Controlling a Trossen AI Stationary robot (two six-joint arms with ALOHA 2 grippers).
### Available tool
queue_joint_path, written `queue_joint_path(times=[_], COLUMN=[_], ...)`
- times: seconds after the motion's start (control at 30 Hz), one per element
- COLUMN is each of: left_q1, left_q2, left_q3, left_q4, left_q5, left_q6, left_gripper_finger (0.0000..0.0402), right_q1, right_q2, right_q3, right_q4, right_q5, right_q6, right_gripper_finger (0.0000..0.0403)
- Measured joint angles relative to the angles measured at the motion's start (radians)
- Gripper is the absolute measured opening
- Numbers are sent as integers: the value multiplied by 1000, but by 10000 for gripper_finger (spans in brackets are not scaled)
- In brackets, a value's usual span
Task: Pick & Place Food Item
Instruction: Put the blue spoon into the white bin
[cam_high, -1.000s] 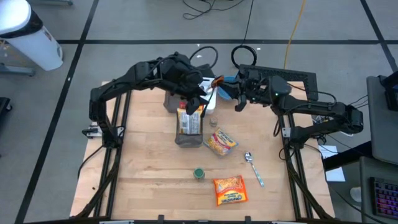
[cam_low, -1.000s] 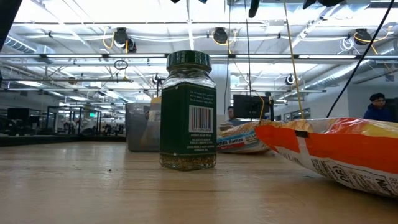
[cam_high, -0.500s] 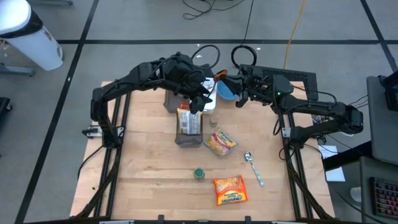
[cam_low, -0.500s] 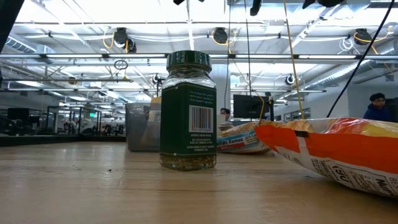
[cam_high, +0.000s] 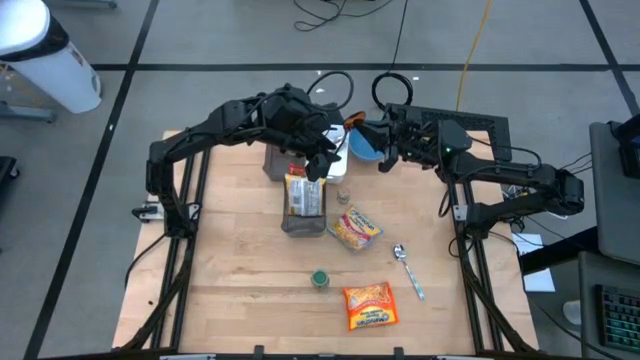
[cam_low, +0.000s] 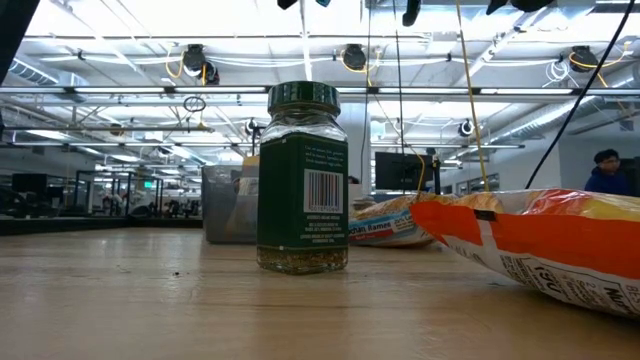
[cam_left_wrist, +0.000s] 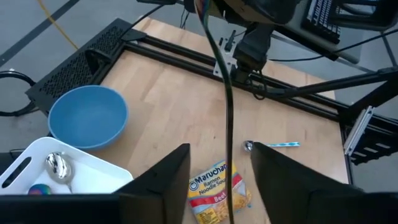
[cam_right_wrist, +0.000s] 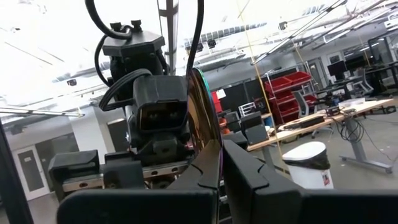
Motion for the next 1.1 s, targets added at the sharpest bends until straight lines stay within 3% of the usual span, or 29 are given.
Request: queue_joint_path(times=[0.23,0.57,1.1], left_q1=[0,0,0], left_q2=[0,0,4], left_q3=[0,0,0], left_q4=[0,0,1], left_q5=[1,4,2], left_q6=[0,15,33], left_gripper_finger=[84,12,12], right_q1=[0,0,0], right_q2=[0,0,0], right_q3=[0,0,0], right_q4=[0,7,7], right_q5=[0,0,-3], right_q6=[3,5,10], right_gripper_finger=[0,0,0])
